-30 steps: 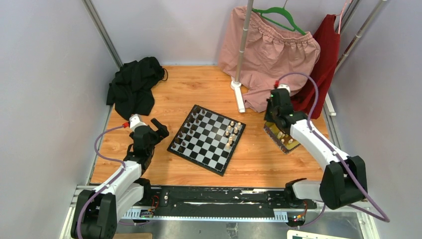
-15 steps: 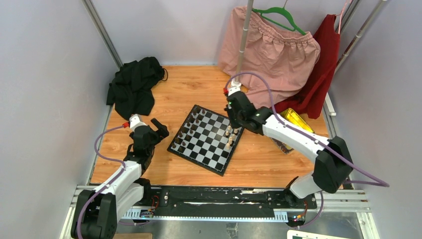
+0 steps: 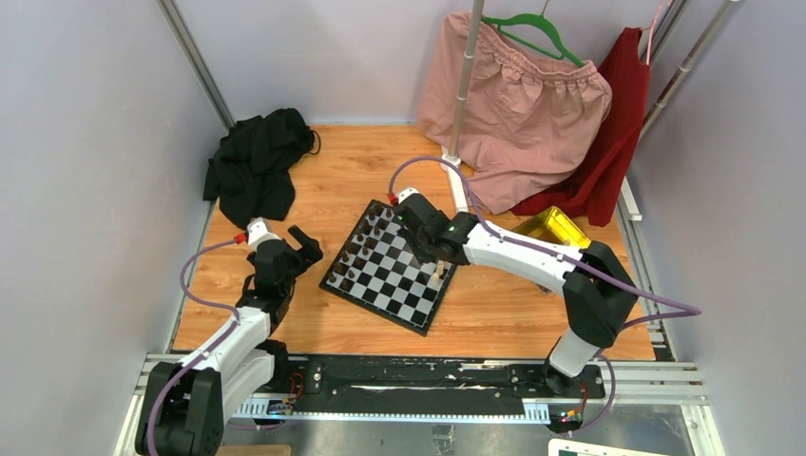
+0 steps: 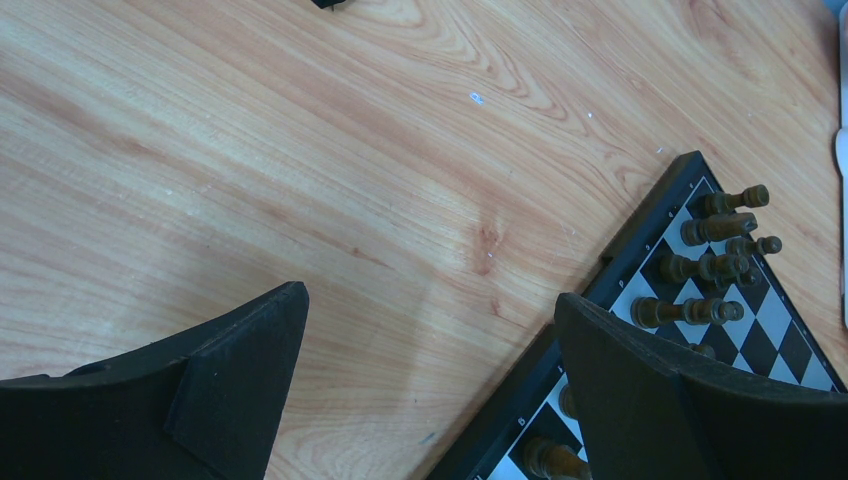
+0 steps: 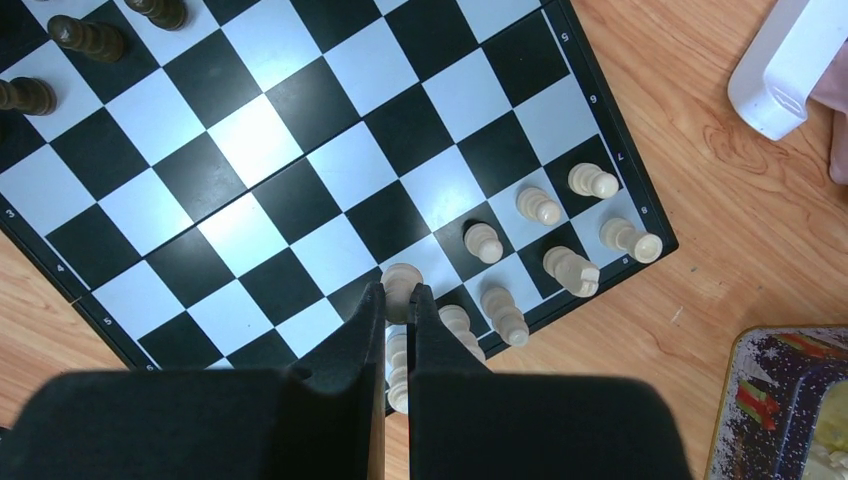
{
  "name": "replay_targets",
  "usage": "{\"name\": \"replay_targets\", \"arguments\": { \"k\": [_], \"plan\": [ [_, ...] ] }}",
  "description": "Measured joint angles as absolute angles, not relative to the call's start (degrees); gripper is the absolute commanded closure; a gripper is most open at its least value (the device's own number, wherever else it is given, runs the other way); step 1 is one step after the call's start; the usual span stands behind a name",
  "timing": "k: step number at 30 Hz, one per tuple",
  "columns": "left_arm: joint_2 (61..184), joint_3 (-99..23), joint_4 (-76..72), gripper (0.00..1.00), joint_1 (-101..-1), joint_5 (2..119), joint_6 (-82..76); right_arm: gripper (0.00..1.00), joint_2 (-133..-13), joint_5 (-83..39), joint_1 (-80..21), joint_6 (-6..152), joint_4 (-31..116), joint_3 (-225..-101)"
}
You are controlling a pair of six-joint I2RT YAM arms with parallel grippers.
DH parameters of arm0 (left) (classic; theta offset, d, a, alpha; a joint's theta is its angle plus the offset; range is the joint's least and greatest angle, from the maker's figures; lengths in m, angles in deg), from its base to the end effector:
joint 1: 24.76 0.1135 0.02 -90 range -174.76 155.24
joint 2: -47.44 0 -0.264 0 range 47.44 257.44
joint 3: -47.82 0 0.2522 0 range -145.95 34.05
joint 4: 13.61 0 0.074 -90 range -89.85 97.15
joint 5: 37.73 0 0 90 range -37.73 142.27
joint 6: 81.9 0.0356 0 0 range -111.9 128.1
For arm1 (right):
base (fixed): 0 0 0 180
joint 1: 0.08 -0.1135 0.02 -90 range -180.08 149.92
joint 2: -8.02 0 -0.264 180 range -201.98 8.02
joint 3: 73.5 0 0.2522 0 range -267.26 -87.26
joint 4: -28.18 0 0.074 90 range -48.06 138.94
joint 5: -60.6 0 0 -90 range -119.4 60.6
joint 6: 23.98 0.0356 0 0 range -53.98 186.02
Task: Set up the chess pieces on the board
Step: Place the chess piece on the chessboard.
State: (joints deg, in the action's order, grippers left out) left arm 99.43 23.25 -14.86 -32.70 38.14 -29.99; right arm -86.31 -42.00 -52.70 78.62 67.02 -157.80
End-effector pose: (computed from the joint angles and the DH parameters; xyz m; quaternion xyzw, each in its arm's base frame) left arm 0.1782 -0.0161 0.1575 -0.2819 0.7965 -0.1090 0.5237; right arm 0.2246 0.2812 0.2509 -0.2822 0.8876 0.1016 0.3495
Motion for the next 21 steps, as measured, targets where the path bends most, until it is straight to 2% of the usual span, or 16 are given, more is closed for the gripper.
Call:
{"name": "replay_targets", "arguments": {
  "k": [21],
  "plan": [
    [99.43, 23.25, -14.86, 0.0, -32.7, 38.16, -29.96, 1.0, -90.52, -42.72, -52.57, 79.65, 67.24, -157.78]
  ]
}}
